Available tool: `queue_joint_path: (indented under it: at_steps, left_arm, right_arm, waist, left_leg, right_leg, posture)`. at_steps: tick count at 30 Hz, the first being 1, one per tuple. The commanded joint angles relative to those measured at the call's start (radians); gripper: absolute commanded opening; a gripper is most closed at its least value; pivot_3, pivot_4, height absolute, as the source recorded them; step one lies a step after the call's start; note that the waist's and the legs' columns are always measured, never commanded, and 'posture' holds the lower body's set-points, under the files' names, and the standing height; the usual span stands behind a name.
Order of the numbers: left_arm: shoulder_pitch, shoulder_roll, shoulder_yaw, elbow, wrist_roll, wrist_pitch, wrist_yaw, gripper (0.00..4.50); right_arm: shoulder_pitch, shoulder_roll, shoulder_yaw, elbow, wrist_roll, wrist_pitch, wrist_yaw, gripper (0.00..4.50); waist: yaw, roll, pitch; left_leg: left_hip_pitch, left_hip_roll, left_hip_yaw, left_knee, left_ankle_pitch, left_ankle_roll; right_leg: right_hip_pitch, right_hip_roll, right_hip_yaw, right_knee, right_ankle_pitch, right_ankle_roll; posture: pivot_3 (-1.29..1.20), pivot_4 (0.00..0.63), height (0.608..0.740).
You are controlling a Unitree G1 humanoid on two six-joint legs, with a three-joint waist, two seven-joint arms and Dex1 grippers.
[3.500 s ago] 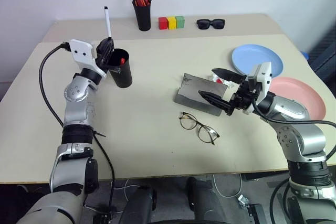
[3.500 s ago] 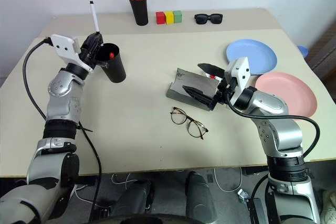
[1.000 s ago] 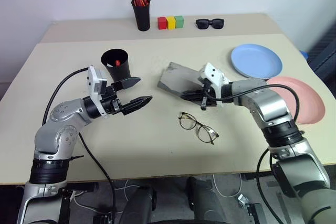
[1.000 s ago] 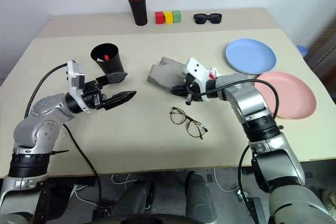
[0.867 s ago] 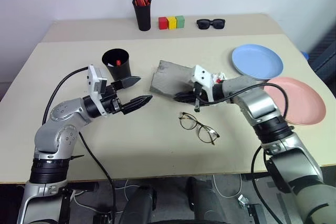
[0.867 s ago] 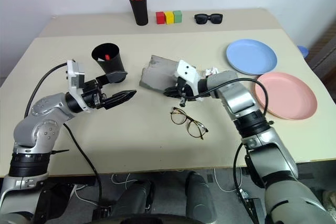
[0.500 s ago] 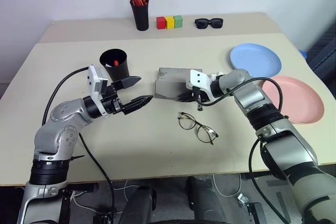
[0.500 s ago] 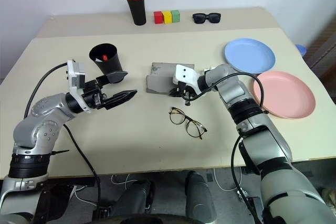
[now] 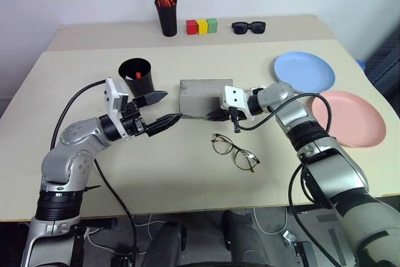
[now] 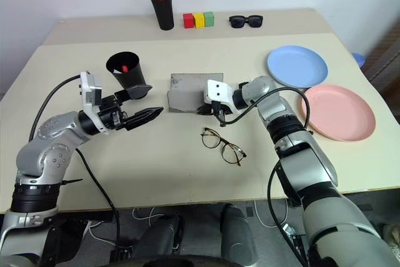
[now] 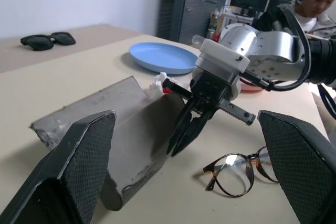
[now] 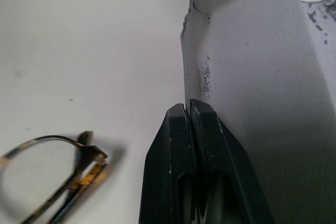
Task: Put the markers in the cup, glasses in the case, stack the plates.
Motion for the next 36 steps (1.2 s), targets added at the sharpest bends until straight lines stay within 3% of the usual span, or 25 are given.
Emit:
queue_joint_path:
  at_steps: [1, 8, 11, 16, 21, 25, 29, 36]
  left_arm:
    - [-0.010, 0.004, 0.009, -0.020, 0.001, -0.015, -0.001, 4.50]
    - [-0.016, -0.001, 0.005, -0.012, 0.004, -0.016, -0.003, 4.50]
    - [-0.008, 0.002, 0.012, -0.017, -0.002, -0.013, -0.007, 4.50]
    - [-0.008, 0.020, 0.016, -0.007, -0.002, -0.008, -0.026, 4.50]
    - [-0.065, 0.021, -0.089, 0.021, 0.039, -0.018, -0.117, 4.50]
    - [-0.170, -0.034, -0.225, 0.118, 0.124, -0.084, -0.210, 4.50]
    - [-0.284, -0.111, -0.335, 0.269, 0.227, -0.201, -0.301, 4.50]
    - [-0.511, -0.237, -0.478, 0.659, 0.420, -0.510, -0.480, 4.50]
  right_arm:
    - [-0.034, 0.001, -0.043, 0.005, 0.019, -0.046, 0.039, 0.87]
    - [-0.052, 0.002, -0.085, 0.014, 0.011, -0.088, -0.013, 4.47]
    - [-0.071, 0.013, -0.165, -0.004, 0.067, -0.023, -0.078, 4.47]
    - [-0.020, -0.007, -0.344, -0.193, 0.263, 0.250, -0.105, 4.47]
    - [0.247, -0.090, -0.543, -0.629, 0.559, 0.603, -0.132, 4.47]
    - [0.530, -0.181, -0.612, -0.933, 0.619, 0.685, -0.186, 4.47]
    - [0.706, -0.211, -0.688, -1.097, 0.660, 0.732, -0.274, 4.47]
    - [0.824, -0.193, -0.744, -1.257, 0.713, 0.764, -0.416, 4.47]
  waist:
    - [0.000, 0.000, 0.000]
    - [-0.001, 0.000, 0.000]
    - [-0.001, 0.000, 0.000]
    - [0.002, 0.000, 0.000]
    - [0.026, 0.000, 0.000]
    - [0.032, 0.000, 0.000]
    - [0.016, 0.001, 0.000]
    - [0.010, 0.001, 0.000]
  left_leg:
    - [0.000, 0.000, 0.000, 0.000, 0.000, 0.000]
    - [0.000, 0.000, 0.000, 0.000, 0.000, 0.000]
    - [0.000, 0.000, 0.000, 0.000, 0.000, 0.000]
    - [0.000, 0.000, 0.000, -0.001, 0.000, 0.000]
    - [-0.001, -0.001, -0.003, -0.001, 0.000, 0.000]
    - [-0.001, -0.002, -0.001, 0.001, -0.001, 0.001]
    - [0.001, 0.000, 0.002, 0.002, -0.001, 0.001]
    - [0.002, 0.000, 0.002, 0.003, -0.001, 0.002]
  right_leg:
    - [0.000, 0.000, 0.000, 0.000, 0.000, 0.000]
    - [0.000, 0.000, 0.000, 0.000, 0.000, 0.000]
    - [0.000, 0.000, 0.000, 0.000, 0.000, 0.000]
    - [-0.001, 0.000, 0.000, 0.000, 0.000, -0.001]
    - [0.001, 0.000, -0.001, -0.001, 0.000, -0.001]
    - [0.002, -0.001, -0.001, -0.002, 0.000, 0.000]
    - [0.004, -0.001, 0.000, -0.002, 0.000, 0.000]
    - [0.005, 0.000, 0.000, -0.002, 0.000, 0.000]
  posture:
    - [0.00, 0.150, 0.740]
    - [0.00, 0.150, 0.740]
    - [0.00, 0.150, 0.740]
    - [0.00, 0.150, 0.740]
    - [0.00, 0.150, 0.740]
    - [0.00, 0.150, 0.740]
    - [0.00, 0.150, 0.740]
    - [0.00, 0.150, 0.740]
